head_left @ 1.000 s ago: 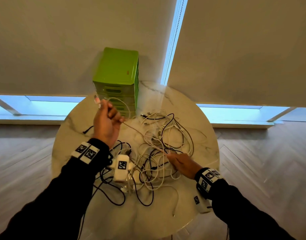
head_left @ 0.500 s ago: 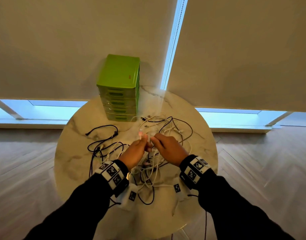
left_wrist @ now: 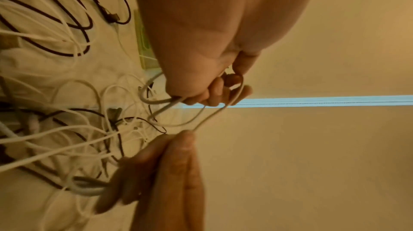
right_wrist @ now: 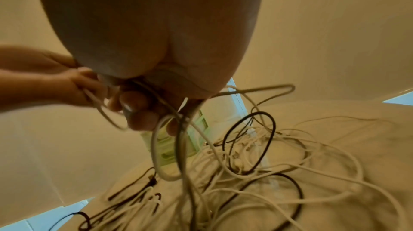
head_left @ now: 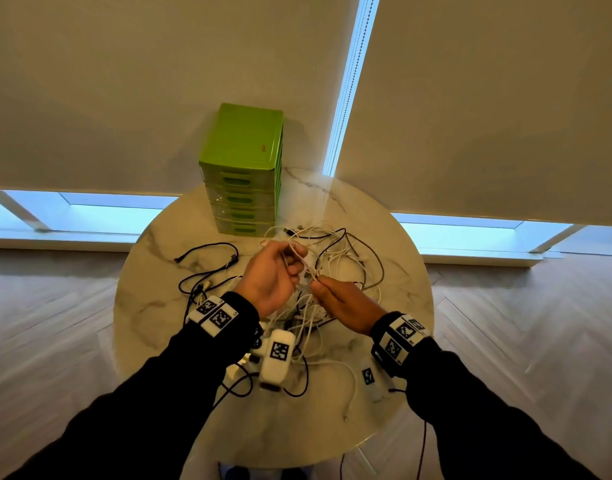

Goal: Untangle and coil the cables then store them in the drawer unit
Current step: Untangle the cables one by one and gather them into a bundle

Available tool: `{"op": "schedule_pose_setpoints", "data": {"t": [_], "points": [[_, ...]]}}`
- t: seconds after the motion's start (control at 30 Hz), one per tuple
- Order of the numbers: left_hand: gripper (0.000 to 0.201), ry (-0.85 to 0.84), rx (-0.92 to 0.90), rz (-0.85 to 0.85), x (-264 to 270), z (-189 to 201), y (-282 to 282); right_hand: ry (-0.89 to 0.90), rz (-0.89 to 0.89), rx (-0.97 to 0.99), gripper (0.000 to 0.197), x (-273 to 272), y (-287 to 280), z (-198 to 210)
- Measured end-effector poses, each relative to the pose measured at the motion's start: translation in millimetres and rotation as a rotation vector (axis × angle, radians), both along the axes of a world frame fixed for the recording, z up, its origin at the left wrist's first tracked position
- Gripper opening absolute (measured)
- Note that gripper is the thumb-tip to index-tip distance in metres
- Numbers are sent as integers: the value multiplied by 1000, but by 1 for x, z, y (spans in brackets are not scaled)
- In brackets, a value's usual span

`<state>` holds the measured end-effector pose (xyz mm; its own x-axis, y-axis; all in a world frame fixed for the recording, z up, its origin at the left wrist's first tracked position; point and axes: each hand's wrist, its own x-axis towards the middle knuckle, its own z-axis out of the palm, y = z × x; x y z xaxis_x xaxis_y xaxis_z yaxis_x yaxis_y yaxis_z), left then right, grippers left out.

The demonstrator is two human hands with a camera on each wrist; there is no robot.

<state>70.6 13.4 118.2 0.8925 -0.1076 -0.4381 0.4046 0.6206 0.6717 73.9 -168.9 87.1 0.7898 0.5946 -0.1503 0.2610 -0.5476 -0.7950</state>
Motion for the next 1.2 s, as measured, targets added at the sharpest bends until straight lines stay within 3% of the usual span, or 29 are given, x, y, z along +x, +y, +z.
{"op": "schedule_pose_setpoints", "data": {"t": [0.13, 0.27, 0.4, 0.47, 0.53, 0.67, 0.77, 0.83, 0.97, 1.03, 1.1, 1.2], "points": [[24, -134, -93, 170, 9, 24, 21, 92, -16, -75, 36, 3, -20, -17], [28, -203, 62, 353, 25, 44, 63, 139, -68, -210, 37, 2, -54, -40], [35, -257, 510, 229, 13, 33, 51, -77, -64, -321, 44, 14, -55, -36], [35, -255, 502, 170, 6, 26, 34, -168, -48, -352, 43, 19, -51, -31], [35, -239, 393, 136, 4, 19, 16, -111, -70, -265, 28, 16, -50, -24], [33, -195, 242, 47, 2, 17, -35, -27, 24, -114, 53, -12, -45, 5], [35, -192, 220, -52, 2, 17, -67, -2, -22, 17, 39, -37, -42, 30], [37, -256, 333, -146, 5, 12, -82, 35, -146, 151, 16, -51, -44, 44], [29, -351, 366, -185, 14, 9, -101, 54, -523, 298, 21, -66, -74, 66], [28, -349, 336, -182, 18, 13, -101, -62, -657, 195, 22, -74, -98, 72], [32, -364, 255, -210, 21, 16, -96, -159, -723, -39, 25, -80, -127, 68], [36, -362, 151, -286, 19, 15, -88, -7, -681, -522, 28, -89, -170, 36]]}}
